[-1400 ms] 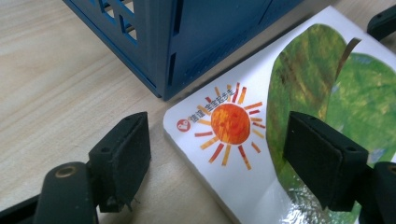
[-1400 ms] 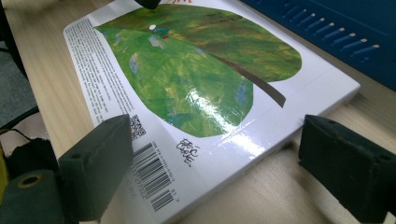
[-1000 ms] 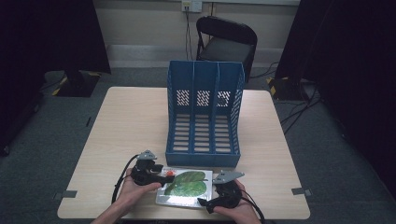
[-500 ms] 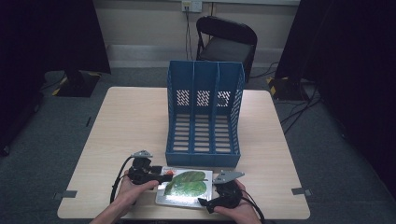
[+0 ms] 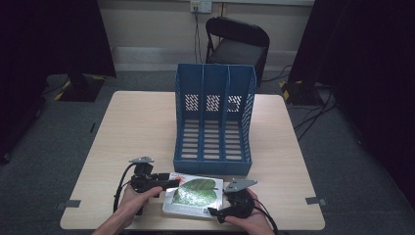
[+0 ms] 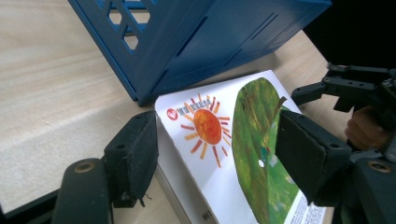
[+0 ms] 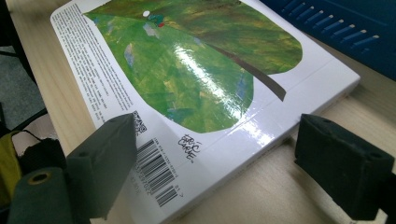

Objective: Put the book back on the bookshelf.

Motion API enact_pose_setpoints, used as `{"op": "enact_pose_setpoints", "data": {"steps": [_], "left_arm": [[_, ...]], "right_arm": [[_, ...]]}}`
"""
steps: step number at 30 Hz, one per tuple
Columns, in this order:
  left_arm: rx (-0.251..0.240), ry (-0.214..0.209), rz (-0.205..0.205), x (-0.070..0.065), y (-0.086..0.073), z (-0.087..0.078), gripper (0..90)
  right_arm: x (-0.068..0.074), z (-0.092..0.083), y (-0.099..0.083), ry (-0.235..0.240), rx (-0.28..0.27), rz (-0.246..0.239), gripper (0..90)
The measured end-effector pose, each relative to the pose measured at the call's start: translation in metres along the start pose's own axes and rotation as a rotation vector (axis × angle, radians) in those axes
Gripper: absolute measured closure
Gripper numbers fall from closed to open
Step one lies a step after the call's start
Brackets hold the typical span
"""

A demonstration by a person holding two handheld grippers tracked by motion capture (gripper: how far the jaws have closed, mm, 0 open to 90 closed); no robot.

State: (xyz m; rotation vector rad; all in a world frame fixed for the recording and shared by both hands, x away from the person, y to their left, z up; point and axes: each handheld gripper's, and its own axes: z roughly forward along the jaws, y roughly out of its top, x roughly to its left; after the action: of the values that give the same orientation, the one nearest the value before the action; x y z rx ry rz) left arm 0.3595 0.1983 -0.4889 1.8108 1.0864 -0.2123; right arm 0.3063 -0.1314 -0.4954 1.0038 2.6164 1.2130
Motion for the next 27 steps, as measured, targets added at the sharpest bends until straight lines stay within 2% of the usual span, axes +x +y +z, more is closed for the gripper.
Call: {"op": "enact_pose_setpoints", "data": {"steps": [1, 2, 6, 11, 13, 17, 23, 27], "left_arm": [[-0.003, -0.028, -0.023, 0.000, -0.001, 0.001, 36.7], [0.002, -0.041, -0.028, -0.002, -0.002, 0.002, 37.3], [0.030, -0.046, 0.010, -0.008, -0.003, 0.006, 35.2], [0.060, -0.050, 0.020, -0.010, -0.003, 0.009, 38.7], [0.071, -0.076, 0.021, -0.010, -0.002, 0.012, 44.2], [0.115, -0.111, 0.047, -0.016, -0.003, 0.021, 48.5], [0.151, -0.148, 0.090, -0.026, -0.004, 0.031, 48.7], [0.167, -0.149, 0.104, -0.028, -0.004, 0.032, 48.8]], "right_arm": [[0.000, 0.000, 0.000, 0.000, 0.000, 0.000, 12.1], [0.000, 0.000, 0.000, 0.004, -0.004, 0.005, 12.2], [0.000, 0.000, 0.000, 0.007, -0.007, 0.007, 12.3], [0.000, -0.001, 0.000, 0.008, -0.010, 0.009, 12.0], [0.000, 0.000, 0.000, 0.010, -0.014, 0.011, 10.9], [0.001, 0.000, 0.000, 0.012, -0.019, 0.008, 10.7], [0.000, 0.000, 0.001, 0.025, -0.041, 0.002, 12.5], [0.001, 0.001, 0.001, 0.025, -0.046, -0.001, 12.6]]}}
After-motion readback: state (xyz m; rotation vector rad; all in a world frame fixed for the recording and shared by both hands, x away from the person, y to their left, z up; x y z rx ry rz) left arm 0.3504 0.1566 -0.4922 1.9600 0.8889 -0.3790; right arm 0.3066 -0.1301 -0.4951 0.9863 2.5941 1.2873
